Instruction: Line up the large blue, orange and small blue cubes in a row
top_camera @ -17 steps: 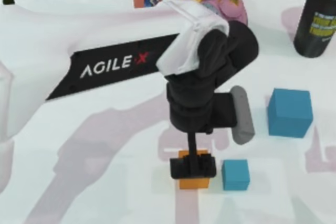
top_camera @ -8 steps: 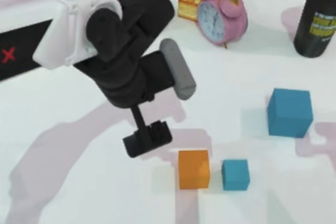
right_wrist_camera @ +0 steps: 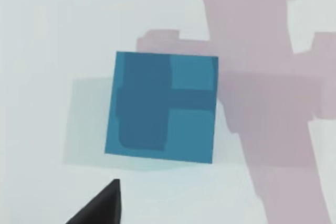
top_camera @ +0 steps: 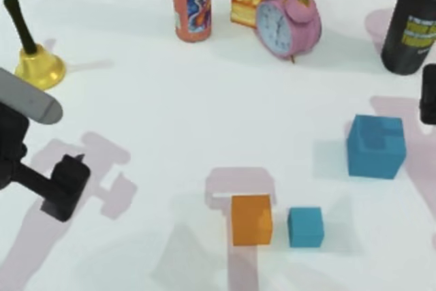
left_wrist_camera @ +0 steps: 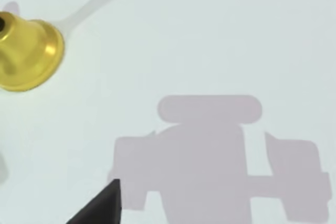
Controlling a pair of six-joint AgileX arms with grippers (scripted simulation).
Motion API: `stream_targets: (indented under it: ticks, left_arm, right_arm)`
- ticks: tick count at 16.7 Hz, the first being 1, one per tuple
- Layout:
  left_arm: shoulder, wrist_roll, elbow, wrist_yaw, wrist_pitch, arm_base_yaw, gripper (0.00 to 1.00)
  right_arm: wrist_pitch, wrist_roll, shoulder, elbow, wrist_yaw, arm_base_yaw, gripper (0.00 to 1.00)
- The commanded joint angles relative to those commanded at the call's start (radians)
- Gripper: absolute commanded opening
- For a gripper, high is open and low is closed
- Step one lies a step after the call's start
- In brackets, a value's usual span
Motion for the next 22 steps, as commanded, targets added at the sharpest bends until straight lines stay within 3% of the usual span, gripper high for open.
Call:
stream_targets:
  ticks: [5, 10, 19, 22]
  left_arm:
    - [-0.456, -0.152, -0.370, 0.005, 0.260, 0.186, 1.00]
    - [-0.741, -0.260, -0.575, 0.017, 0.458, 0.299, 1.00]
    - [-0.816, -0.288, -0.619, 0.021, 0.511, 0.325, 1.00]
    - [-0.816, -0.288, -0.619, 0.021, 0.511, 0.325, 1.00]
  right_arm:
    - [-0.254, 0.085, 0.438, 0.341, 0.002, 0.057, 1.00]
    - [-0.410, 0.142, 0.730, 0.581, 0.000, 0.094, 1.00]
    - [-0.442, 0.155, 0.793, 0.639, -0.001, 0.099, 1.00]
    - [-0.369, 0.154, 0.821, 0.590, -0.001, 0.102, 1.00]
